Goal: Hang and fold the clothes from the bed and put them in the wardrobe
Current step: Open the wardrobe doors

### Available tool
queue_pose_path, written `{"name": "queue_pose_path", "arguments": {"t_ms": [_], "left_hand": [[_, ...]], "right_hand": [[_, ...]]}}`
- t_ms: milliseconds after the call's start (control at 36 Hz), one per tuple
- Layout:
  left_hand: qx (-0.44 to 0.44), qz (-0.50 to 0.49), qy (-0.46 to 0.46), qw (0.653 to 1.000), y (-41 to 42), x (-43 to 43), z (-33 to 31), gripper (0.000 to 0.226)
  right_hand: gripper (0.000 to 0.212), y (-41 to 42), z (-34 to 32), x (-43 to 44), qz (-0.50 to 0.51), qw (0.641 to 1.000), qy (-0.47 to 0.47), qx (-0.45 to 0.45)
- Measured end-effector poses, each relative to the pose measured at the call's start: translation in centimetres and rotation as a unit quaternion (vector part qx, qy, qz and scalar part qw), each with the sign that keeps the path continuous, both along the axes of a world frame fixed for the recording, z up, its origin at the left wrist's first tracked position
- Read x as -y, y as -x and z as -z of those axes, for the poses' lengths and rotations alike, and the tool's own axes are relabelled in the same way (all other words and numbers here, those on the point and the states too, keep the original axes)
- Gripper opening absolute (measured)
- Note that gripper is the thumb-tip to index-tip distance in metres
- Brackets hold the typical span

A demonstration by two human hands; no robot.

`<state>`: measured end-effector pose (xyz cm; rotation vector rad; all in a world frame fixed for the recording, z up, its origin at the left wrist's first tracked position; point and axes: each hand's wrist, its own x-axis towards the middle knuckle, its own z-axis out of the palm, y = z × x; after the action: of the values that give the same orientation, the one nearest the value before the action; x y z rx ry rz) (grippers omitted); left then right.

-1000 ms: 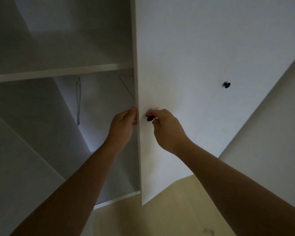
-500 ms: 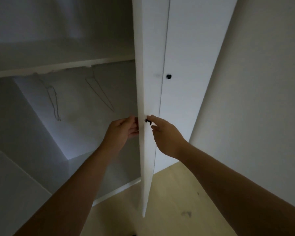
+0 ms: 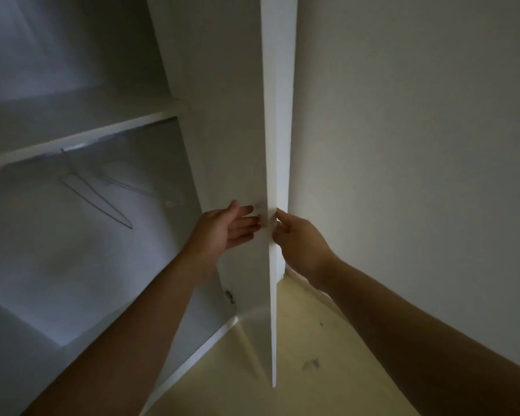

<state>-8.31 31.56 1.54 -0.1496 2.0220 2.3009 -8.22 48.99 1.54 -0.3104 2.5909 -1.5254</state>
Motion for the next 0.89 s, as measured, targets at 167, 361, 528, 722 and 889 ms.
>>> {"name": "queue_pose_path", "arguments": {"t_ms": [167,361,528,722,889], "left_hand": [[0.008,0.065,-0.021,0.998,3.6,-2.2,0.2,0.045],[0.023,0.122,-0.029,0.992,7.1,-4.5,0.7,0.051],[0.016,0.149,-0.021,0.988,9.1,-6.3,0.5,0.049],[0.002,0.161,-0.007,0.987,10.3,-6.3,0.8,0.05],[0.004,0.149,0.008,0.989,9.1,-3.4,1.3,0.056]], "right_hand": [[0.045,0.3,0.1,-2.4,0.085,0.996,0.011,0.033],[0.047,2.3,0.1,-3.9,0.154,0.986,0.029,0.064],[0.048,4.4,0.2,-4.6,0.205,0.974,0.044,0.088],[0.049,5.0,0.0,-4.1,0.227,0.971,0.015,0.072],[0.05,2.7,0.3,-0.9,0.257,0.965,-0.004,0.05]]}}
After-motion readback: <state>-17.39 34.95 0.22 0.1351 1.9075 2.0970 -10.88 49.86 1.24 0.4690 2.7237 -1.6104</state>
